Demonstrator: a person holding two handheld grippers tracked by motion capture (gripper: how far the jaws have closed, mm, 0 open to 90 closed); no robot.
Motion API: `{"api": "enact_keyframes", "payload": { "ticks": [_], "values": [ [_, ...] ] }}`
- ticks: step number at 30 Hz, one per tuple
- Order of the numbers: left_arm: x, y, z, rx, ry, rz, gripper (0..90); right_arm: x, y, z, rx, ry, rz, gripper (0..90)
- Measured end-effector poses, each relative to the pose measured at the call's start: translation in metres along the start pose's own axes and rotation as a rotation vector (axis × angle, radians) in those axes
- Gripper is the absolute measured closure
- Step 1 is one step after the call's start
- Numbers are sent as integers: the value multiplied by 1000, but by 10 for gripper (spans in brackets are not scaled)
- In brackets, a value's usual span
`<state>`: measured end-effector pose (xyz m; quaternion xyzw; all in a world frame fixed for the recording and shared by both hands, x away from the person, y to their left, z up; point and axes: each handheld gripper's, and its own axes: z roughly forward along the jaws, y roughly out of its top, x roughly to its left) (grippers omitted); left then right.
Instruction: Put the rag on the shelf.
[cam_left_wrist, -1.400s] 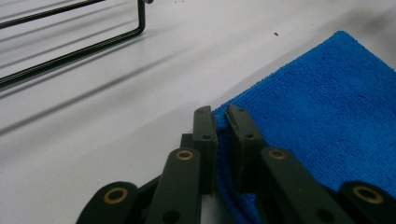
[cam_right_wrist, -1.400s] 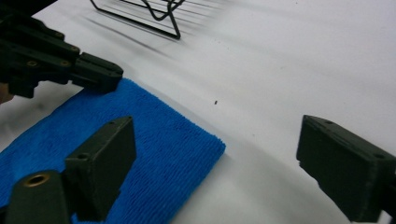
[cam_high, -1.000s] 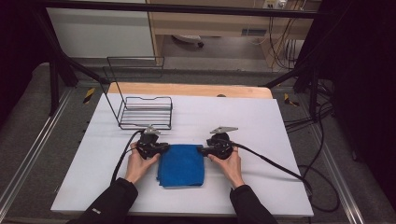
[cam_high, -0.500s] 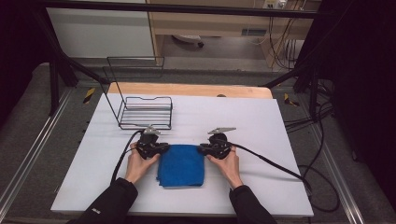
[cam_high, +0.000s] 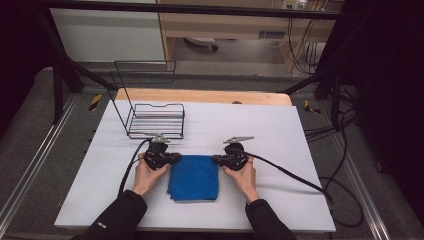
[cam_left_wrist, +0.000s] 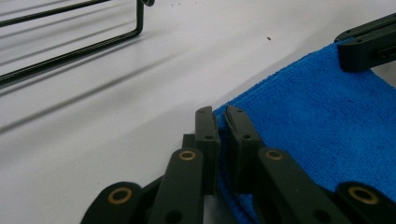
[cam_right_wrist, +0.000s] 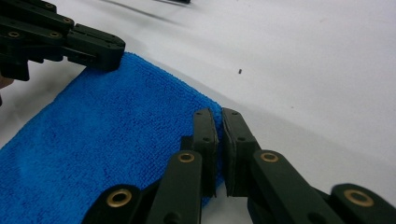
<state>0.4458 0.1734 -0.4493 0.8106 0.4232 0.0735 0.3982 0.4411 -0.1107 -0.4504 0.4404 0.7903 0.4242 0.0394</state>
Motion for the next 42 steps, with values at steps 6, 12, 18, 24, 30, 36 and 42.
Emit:
{"api": "enact_keyframes", "payload": {
  "ticks": [6, 12, 18, 24, 30, 36, 42],
  "values": [
    [-2, 3, -9, -35, -9, 6, 840, 3, 1, -6, -18, 8, -13, 858],
    [-5, 5, -18, -68, -17, 15, 840, 6, 3, -15, -47, 22, -26, 859],
    [-10, 6, -26, -100, -9, 32, 840, 9, 5, -22, -75, 31, -35, 858],
    [-14, 7, -35, -128, -1, 51, 841, 13, 7, -28, -101, 36, -52, 858],
    [-16, 7, -43, -145, -5, 54, 840, 17, 10, -34, -128, 49, -66, 858],
    [-20, 9, -48, -162, 0, 66, 840, 18, 11, -38, -144, 50, -73, 858],
    [-22, 10, -53, -179, 8, 67, 840, 23, 14, -43, -160, 43, -101, 858]
  ]
}}
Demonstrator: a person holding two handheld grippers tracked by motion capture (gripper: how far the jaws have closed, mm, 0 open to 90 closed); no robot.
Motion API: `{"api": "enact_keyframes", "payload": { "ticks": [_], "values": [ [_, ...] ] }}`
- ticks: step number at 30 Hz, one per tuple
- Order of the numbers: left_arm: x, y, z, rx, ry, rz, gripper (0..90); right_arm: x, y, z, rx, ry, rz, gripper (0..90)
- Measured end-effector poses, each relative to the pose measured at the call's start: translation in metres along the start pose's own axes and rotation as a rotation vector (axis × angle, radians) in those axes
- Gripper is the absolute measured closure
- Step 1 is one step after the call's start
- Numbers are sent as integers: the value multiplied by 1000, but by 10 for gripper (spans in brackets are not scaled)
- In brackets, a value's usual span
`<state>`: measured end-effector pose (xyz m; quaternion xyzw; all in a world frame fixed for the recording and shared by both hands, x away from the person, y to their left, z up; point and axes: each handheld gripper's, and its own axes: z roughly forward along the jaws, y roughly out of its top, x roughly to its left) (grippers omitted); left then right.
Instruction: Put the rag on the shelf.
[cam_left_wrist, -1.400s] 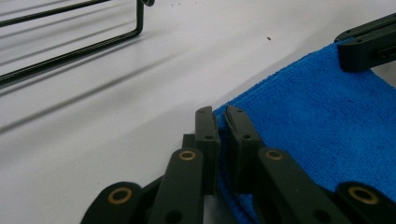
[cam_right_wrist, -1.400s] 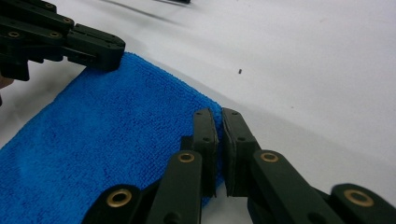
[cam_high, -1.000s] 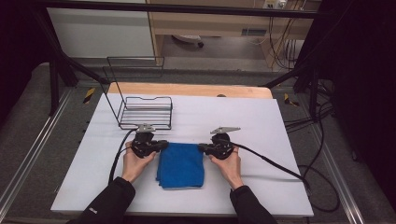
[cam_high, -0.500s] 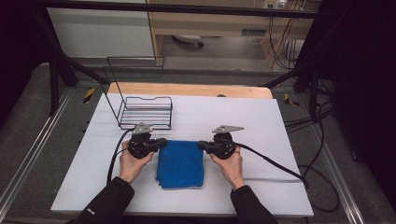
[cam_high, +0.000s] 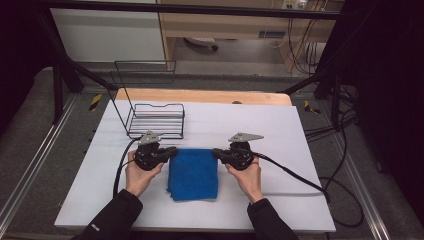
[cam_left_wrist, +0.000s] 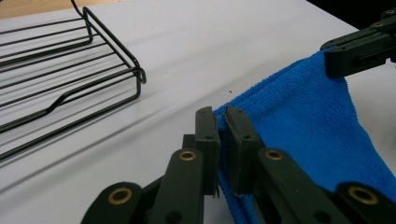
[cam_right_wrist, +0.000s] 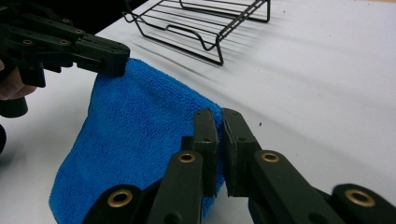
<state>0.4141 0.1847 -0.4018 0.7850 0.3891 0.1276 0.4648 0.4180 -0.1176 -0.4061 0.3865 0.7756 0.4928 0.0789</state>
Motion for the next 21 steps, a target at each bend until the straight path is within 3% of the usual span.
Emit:
{"api": "enact_keyframes", "payload": {
  "ticks": [21],
  "values": [
    [-6, 9, -18, -76, 12, 12, 840, 18, 15, -18, -84, -8, -88, 859]
  ]
}}
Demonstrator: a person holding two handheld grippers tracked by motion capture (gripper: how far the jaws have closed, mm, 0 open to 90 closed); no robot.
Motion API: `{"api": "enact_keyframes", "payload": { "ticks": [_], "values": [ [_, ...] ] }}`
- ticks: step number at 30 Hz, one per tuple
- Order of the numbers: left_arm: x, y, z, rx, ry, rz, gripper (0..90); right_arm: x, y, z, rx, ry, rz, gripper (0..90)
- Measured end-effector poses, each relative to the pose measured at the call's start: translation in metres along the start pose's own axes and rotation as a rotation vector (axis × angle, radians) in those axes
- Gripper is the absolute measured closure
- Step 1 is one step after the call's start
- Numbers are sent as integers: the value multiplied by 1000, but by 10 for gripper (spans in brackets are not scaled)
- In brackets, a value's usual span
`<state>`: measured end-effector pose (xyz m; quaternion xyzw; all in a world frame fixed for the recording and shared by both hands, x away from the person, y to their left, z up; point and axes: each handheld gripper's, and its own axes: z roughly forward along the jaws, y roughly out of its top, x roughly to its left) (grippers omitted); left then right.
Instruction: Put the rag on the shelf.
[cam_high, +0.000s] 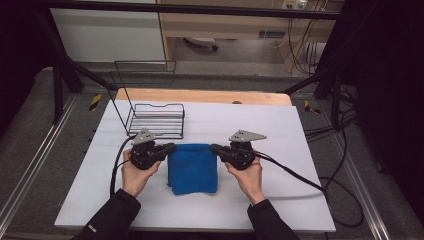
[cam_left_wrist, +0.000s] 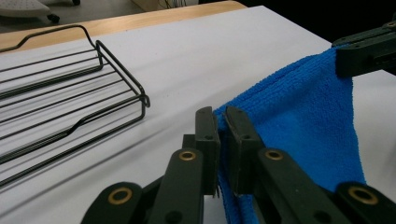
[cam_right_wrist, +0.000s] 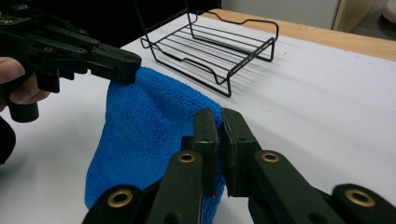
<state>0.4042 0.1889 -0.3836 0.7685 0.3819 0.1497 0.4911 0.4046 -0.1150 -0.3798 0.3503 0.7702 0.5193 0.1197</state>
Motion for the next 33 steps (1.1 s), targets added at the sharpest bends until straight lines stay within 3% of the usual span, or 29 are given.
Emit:
{"api": "enact_keyframes", "payload": {
  "ticks": [33],
  "values": [
    [-20, 24, -44, -192, 0, 37, 840, 27, 29, -35, -160, -15, -108, 860]
  ]
}}
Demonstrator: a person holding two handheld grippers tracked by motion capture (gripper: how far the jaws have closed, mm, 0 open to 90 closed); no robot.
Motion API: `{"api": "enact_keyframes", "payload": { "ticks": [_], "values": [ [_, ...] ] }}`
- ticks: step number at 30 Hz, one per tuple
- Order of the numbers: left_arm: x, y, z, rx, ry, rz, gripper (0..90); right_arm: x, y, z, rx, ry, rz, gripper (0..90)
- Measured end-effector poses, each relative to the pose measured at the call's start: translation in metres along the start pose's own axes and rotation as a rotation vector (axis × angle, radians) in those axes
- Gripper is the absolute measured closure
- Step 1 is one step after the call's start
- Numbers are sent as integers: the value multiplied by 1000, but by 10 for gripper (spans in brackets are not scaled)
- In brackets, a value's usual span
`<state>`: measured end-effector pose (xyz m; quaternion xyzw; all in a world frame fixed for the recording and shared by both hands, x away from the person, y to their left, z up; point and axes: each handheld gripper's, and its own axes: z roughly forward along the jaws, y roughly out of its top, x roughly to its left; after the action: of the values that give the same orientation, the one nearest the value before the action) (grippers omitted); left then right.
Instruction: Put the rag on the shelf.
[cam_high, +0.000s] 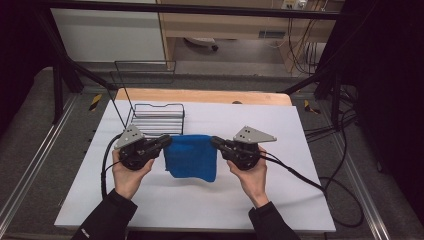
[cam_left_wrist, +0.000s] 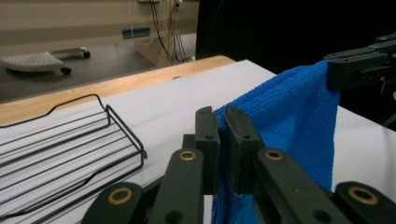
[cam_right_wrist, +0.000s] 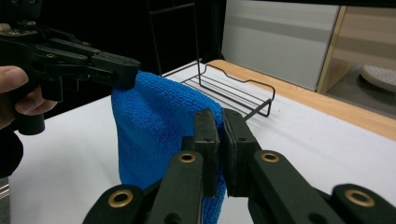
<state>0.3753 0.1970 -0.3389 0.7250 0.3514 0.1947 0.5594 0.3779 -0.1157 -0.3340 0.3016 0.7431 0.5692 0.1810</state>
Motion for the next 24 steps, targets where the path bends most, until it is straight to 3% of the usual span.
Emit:
{"api": "enact_keyframes", "payload": {
  "ticks": [24],
  "values": [
    [2, 24, -23, -120, 33, 24, 842, 15, 28, -1, -131, -16, -34, 862]
  ]
}}
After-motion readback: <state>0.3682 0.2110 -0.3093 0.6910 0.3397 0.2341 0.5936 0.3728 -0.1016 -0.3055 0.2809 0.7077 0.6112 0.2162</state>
